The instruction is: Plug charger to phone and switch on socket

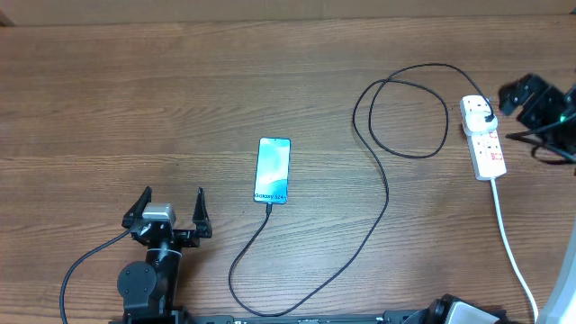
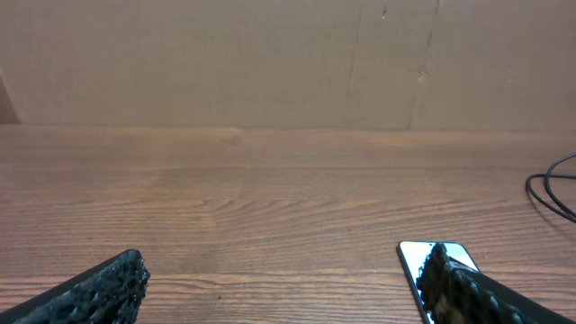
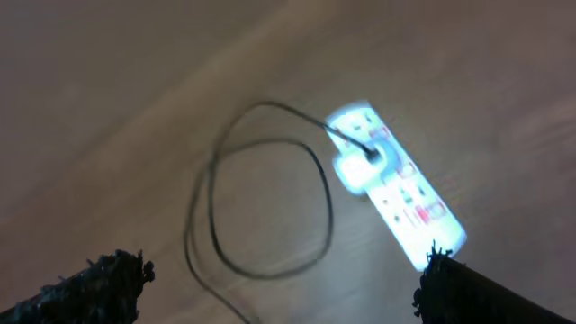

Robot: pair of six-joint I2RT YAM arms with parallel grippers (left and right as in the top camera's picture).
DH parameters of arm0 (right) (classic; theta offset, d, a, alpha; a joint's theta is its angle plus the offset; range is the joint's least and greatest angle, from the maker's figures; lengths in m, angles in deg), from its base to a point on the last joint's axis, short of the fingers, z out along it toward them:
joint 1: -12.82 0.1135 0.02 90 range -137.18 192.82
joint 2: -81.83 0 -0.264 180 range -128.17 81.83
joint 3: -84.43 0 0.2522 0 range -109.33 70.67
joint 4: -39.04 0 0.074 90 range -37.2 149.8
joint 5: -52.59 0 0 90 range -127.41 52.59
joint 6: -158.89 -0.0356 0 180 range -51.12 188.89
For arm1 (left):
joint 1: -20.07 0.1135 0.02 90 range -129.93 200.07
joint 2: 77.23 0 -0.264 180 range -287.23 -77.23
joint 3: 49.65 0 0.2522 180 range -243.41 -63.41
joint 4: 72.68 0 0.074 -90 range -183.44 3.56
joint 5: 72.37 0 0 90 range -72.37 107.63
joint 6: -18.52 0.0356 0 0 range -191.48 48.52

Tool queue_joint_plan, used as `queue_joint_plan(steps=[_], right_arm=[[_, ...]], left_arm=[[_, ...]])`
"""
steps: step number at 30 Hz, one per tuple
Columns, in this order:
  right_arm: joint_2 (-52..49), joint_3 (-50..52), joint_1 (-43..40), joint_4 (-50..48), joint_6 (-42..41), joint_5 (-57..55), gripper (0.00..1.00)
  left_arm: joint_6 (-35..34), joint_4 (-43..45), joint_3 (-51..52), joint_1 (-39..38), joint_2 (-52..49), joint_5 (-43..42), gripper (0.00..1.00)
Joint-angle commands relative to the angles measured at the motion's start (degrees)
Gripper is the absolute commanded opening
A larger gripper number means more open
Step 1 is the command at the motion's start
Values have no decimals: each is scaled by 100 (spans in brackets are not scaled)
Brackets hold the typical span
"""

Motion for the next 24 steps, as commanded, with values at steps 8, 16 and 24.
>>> queue_joint_plan(steps=[8, 16, 24], right_arm=[[1569, 2031, 1207, -2994, -11, 216, 100], [3040, 4857, 1989, -6647, -11, 214, 100], [4328, 6850, 2002, -7508, -9, -35, 100]], left_arm=[[146, -13, 20, 59, 63, -22, 100], [146, -13, 20, 59, 63, -22, 100], [146, -13, 20, 59, 63, -22, 100]])
